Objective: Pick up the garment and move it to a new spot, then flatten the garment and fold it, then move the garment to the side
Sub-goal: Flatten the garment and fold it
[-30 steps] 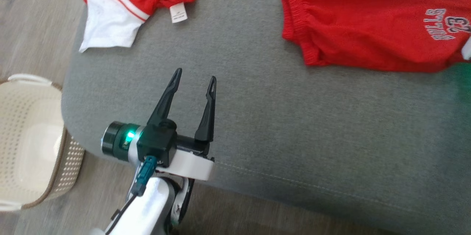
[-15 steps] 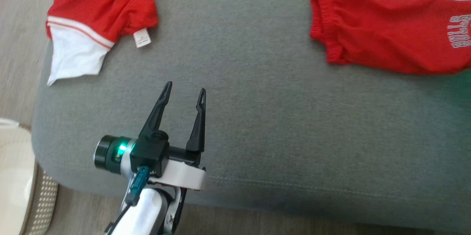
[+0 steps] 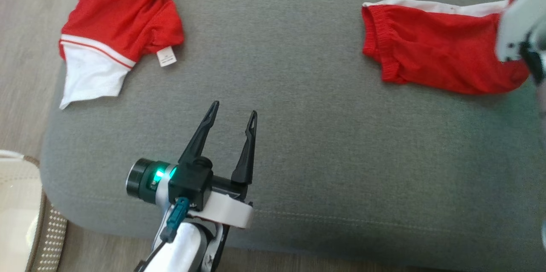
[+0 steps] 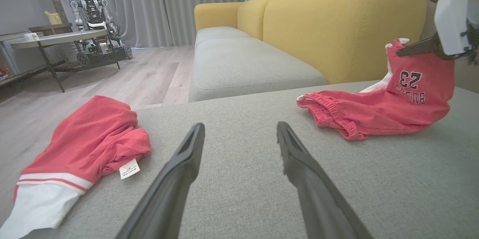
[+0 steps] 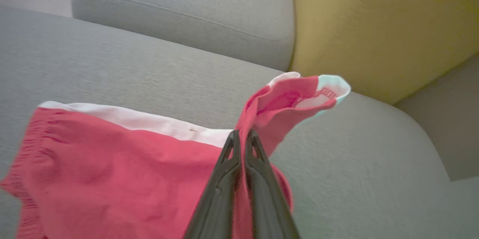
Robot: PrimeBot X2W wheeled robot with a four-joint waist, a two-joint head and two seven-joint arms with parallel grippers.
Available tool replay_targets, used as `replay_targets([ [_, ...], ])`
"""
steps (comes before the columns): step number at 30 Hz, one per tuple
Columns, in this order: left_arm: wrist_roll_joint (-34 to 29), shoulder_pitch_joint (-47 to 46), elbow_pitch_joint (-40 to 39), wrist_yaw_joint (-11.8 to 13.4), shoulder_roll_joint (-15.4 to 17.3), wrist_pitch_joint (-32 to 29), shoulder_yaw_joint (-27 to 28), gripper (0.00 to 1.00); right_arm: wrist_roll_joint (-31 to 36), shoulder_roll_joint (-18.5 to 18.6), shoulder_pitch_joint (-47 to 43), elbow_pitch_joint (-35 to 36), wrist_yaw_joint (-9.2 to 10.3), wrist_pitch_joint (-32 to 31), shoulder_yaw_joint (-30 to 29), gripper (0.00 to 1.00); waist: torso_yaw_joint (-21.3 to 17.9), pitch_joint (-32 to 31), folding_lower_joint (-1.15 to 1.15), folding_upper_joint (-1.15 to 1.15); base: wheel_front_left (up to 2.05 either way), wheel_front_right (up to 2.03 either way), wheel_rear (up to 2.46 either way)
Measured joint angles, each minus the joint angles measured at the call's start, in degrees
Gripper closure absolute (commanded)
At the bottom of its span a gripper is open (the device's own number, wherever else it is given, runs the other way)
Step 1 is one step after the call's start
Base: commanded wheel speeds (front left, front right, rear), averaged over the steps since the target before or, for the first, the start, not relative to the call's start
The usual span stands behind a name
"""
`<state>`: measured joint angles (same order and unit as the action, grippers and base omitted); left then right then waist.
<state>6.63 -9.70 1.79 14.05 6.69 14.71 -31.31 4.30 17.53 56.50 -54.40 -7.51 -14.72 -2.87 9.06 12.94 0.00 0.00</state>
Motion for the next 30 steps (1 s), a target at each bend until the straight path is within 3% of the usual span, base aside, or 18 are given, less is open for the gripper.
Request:
replay_targets([
  [15,0.0,0.1,1.1,0.0,-1.2,0.0,0.2,0.0,-6.6,-8.1,2.7,-4.3,0.0,-1.0,11.5,1.0,4.3,-1.6,0.0,0.0,0.0,0.0,0.0],
  [16,0.0,0.1,1.2,0.0,-1.3,0.0,0.2,0.0,-7.2,-8.4,2.6,-4.6,0.0,-0.9,11.5,0.62,4.4,-1.5,0.0,0.0,0.0,0.0,0.0],
  [17,0.0,0.1,1.3,0.0,-1.3,0.0,0.2,0.0,-7.7,-8.7,2.6,-5.0,0.0,-0.8,11.6,0.06,4.5,-1.5,0.0,0.0,0.0,0.0,0.0],
  [18,0.0,0.1,1.3,0.0,-1.3,0.0,0.2,0.0,-8.5,-8.9,2.5,-5.2,0.0,-0.4,11.5,0.0,4.5,-1.5,0.0,0.0,0.0,0.0,0.0],
  [25,0.0,0.3,1.4,0.1,-1.4,0.0,0.8,0.0,-13.0,-10.3,1.6,-3.2,0.0,6.7,9.8,0.0,3.0,-1.9,0.0,0.0,0.0,0.0,0.0],
  [30,0.2,2.1,1.3,0.6,-1.2,0.0,2.4,0.0,-14.5,-8.6,-2.3,2.3,0.0,12.1,9.4,0.0,0.6,-2.9,0.0,0.0,0.0,0.0,0.0],
])
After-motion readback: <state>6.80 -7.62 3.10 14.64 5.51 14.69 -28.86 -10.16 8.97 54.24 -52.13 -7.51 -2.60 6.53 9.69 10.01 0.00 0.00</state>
